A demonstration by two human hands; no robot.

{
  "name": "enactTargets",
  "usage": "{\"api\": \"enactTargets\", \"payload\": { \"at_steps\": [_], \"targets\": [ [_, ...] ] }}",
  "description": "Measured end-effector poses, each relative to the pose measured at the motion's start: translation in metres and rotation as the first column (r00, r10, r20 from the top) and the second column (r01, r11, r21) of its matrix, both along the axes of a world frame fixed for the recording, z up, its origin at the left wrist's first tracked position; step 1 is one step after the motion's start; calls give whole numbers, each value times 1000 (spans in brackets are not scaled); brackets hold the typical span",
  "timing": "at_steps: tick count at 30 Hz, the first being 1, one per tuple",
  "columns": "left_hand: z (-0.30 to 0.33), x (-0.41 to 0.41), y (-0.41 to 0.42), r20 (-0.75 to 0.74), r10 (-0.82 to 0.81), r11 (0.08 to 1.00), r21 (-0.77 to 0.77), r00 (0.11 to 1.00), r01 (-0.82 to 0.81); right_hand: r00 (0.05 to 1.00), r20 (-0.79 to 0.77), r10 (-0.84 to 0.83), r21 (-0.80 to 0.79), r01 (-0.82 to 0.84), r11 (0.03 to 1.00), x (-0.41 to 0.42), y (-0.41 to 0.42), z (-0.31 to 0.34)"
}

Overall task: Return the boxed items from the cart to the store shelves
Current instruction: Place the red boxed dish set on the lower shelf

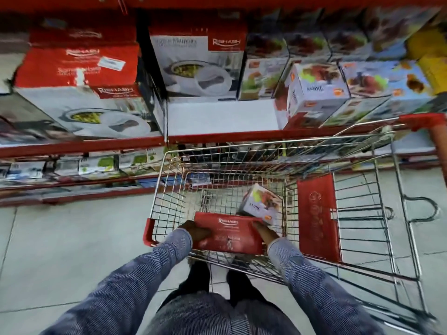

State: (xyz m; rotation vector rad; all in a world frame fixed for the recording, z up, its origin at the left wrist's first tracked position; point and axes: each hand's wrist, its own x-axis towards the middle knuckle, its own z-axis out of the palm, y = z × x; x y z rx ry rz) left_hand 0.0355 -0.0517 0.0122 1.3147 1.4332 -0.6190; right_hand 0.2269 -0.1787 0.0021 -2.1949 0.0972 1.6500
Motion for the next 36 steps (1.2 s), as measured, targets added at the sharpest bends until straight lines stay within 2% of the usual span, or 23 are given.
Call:
{"api": "enactTargets", "payload": {
  "at_steps": [1, 3, 7, 10, 16, 21, 24, 30, 36],
  "targets": [
    [4, 1, -1, -7, 20, 999, 29, 1000, -20, 1000, -12, -28, 48, 29, 998, -5, 8, 26],
    [10, 0, 2, -11, 48, 996, 77, 999, -47, 998, 7, -62, 93, 62, 994, -1, 15, 39],
    [51, -2, 16, 85, 133, 970, 193, 988, -147, 995, 79, -67, 126, 57, 990, 11, 18, 58],
    [86, -7, 33, 182, 176, 929, 295, 968, -224, 987, 137, -80, 211, 49, 976, 20, 22, 78],
    [153, -13, 65, 415, 191, 821, 429, 890, -376, 940, 232, -249, 539, 89, 837, 33, 53, 136],
    [196, -14, 87, 518, 139, 709, 543, 844, -450, 914, 303, -268, 688, -15, 726, 43, 83, 192],
    [219, -8, 104, 545, 111, 642, 599, 831, -478, 916, 329, -231, 729, -91, 679, 47, 105, 225],
    [248, -3, 141, 555, 38, 608, 647, 831, -460, 904, 361, -229, 774, -153, 614, 59, 144, 261],
    [263, 8, 168, 584, -35, 596, 664, 811, -452, 882, 408, -236, 794, -215, 569, 67, 175, 265]
  ]
}}
